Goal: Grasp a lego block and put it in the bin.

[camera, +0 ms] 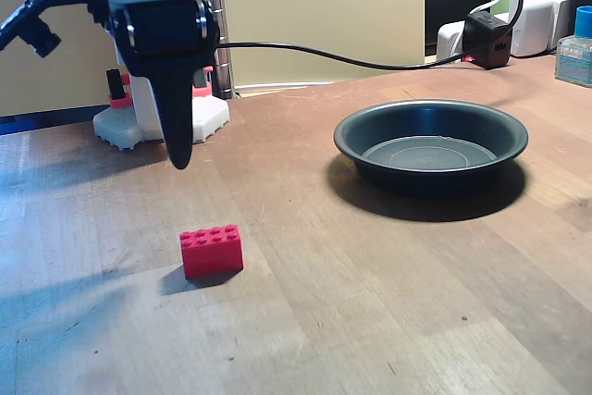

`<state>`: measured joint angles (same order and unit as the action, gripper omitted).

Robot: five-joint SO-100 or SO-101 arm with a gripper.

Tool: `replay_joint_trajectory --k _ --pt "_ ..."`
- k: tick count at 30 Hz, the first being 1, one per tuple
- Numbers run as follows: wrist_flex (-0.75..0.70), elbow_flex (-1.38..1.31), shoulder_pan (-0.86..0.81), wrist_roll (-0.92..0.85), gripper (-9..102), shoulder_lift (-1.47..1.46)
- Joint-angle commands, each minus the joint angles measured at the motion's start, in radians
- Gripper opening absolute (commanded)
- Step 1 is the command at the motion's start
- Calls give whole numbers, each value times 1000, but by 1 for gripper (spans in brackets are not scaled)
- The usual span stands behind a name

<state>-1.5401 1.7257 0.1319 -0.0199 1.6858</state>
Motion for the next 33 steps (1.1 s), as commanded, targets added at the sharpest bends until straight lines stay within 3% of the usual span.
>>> replay_joint_trajectory --k 1,6,33 --pt "17 -29 0 0 15 -3" --pt "55 -31 0 0 25 -5" --pt "61 -117 32 14 25 -209"
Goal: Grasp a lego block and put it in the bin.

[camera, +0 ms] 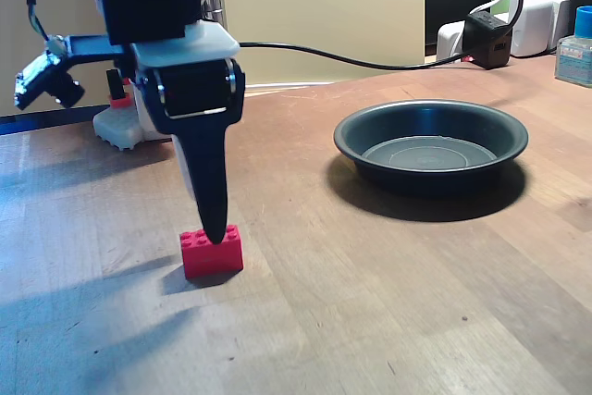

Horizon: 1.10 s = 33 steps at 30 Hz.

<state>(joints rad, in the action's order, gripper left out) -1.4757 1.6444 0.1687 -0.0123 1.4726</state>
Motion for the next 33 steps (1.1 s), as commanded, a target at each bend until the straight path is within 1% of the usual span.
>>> replay_joint_trajectory --k 1,12,33 --pt "-3 -35 -5 6 25 5" --pt "-5 -94 -5 0 25 -126" --pt "8 -78 11 6 24 -146"
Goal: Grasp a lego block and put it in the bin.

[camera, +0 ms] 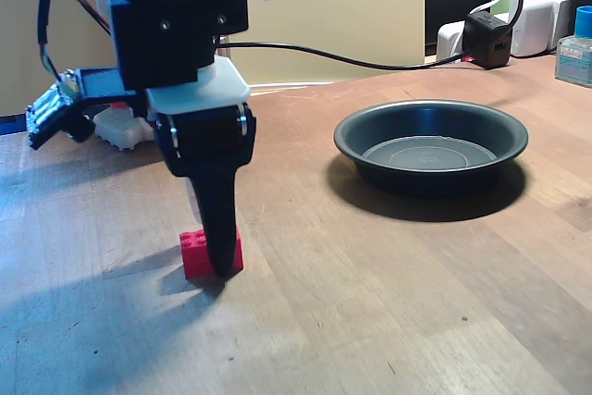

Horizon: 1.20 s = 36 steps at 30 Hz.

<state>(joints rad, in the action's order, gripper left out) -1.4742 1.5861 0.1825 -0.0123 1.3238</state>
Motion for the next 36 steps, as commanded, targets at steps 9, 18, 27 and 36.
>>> replay_joint_trajectory --k 9,18,27,36 --pt "-3 -18 -5 6 8 2" --pt "5 -17 -6 6 7 2" --pt "9 -35 -9 6 0 -84" --pt "-3 -43 -8 8 -1 -84"
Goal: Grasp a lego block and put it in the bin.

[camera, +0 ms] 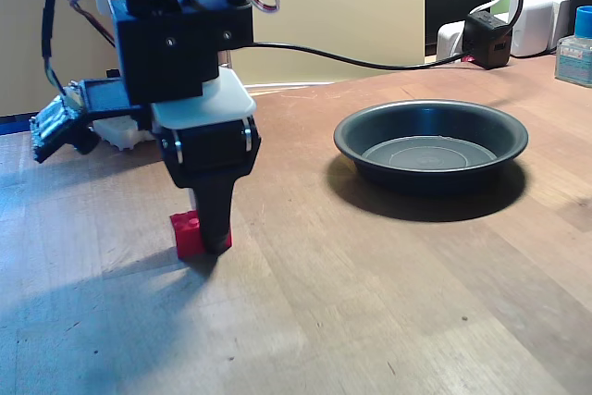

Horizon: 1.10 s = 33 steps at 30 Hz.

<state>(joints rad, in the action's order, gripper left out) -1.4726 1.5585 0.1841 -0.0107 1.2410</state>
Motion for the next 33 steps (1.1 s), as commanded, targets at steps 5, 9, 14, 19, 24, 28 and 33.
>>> replay_joint_trajectory --k 5,9,14,19,24,28,33 --pt "-9 -17 -17 3 -1 5" --pt "-35 -5 -18 3 -1 77" --pt "-120 -5 -20 3 -1 160" --pt "-163 -17 -20 3 -1 193" --pt "-166 -12 -17 34 -1 233" --pt "-175 0 14 120 -1 262" --pt "-222 0 58 204 -1 305"
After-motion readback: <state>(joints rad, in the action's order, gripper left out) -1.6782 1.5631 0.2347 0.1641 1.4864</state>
